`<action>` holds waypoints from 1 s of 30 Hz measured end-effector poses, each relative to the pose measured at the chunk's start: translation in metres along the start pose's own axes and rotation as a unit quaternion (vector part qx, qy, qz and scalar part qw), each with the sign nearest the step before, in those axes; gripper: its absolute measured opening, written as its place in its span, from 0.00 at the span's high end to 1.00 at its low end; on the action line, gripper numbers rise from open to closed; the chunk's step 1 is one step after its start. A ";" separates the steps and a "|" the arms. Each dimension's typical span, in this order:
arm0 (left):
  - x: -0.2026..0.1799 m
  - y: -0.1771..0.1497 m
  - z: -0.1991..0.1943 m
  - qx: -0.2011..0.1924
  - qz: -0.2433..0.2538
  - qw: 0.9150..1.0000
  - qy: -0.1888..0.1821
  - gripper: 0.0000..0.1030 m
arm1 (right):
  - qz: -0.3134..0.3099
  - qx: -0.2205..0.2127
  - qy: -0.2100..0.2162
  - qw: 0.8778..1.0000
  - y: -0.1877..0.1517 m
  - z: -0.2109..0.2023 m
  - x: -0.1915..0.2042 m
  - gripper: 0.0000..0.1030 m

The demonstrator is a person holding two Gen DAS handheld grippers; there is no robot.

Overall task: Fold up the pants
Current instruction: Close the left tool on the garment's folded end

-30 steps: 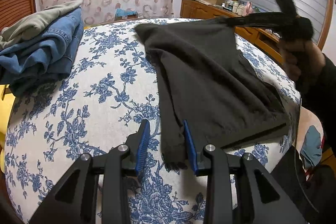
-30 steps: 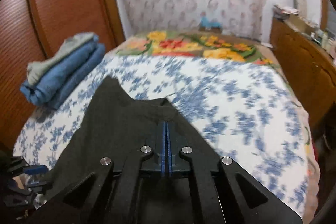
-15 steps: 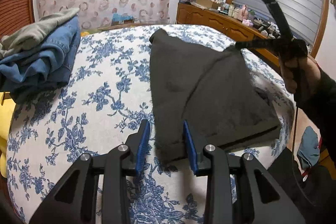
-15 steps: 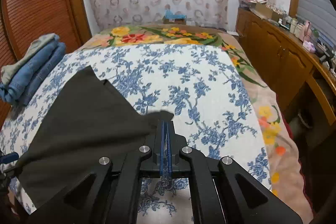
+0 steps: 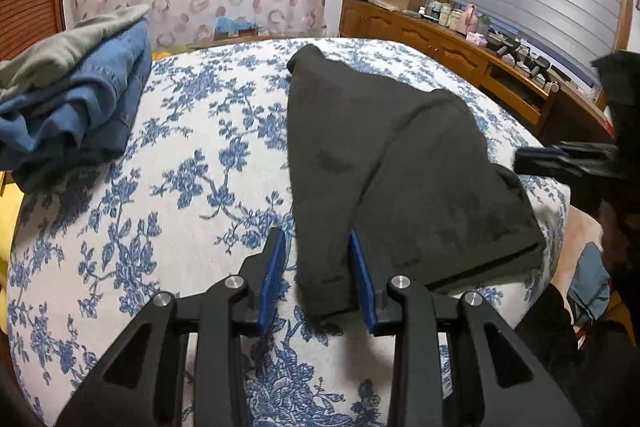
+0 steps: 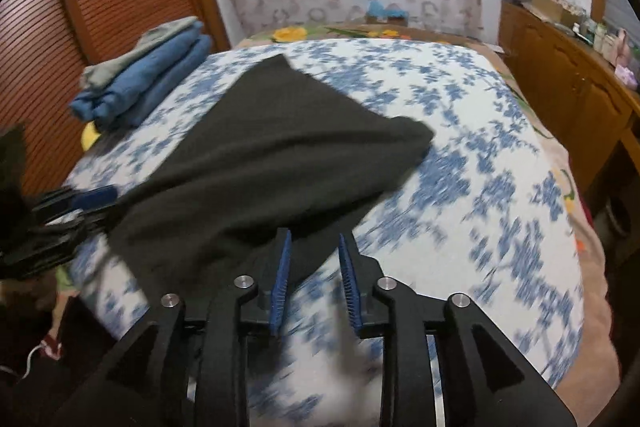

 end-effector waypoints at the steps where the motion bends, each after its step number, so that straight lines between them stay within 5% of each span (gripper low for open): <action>1: 0.000 -0.001 0.000 0.000 -0.001 1.000 0.000 0.69 | -0.004 0.002 0.008 1.000 -0.004 -0.003 0.006 0.77; 10: 0.000 -0.004 -0.004 -0.003 -0.002 1.000 -0.003 0.69 | -0.021 0.049 0.015 0.998 -0.042 0.005 0.035 0.77; 14: -0.001 -0.003 -0.006 -0.005 -0.002 1.000 -0.005 0.69 | -0.017 0.038 0.026 0.999 -0.041 0.000 0.035 0.97; 24: -0.002 -0.003 -0.011 -0.010 0.000 1.000 -0.006 0.69 | -0.011 0.034 0.016 0.999 -0.055 -0.023 0.040 0.98; 30: -0.001 -0.005 -0.003 0.001 0.000 1.000 -0.009 0.69 | 0.021 0.019 -0.030 0.999 -0.056 -0.011 0.018 0.60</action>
Point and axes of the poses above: each gripper's, at about its wrist camera, not at the fingertips, and z roughly the way its jaws point, x to its left, y to its top, the point moved 4 cm from there along z, roughly the way its jaws point, and after that the axes turned 13 degrees about z, right-handed, at the moved point
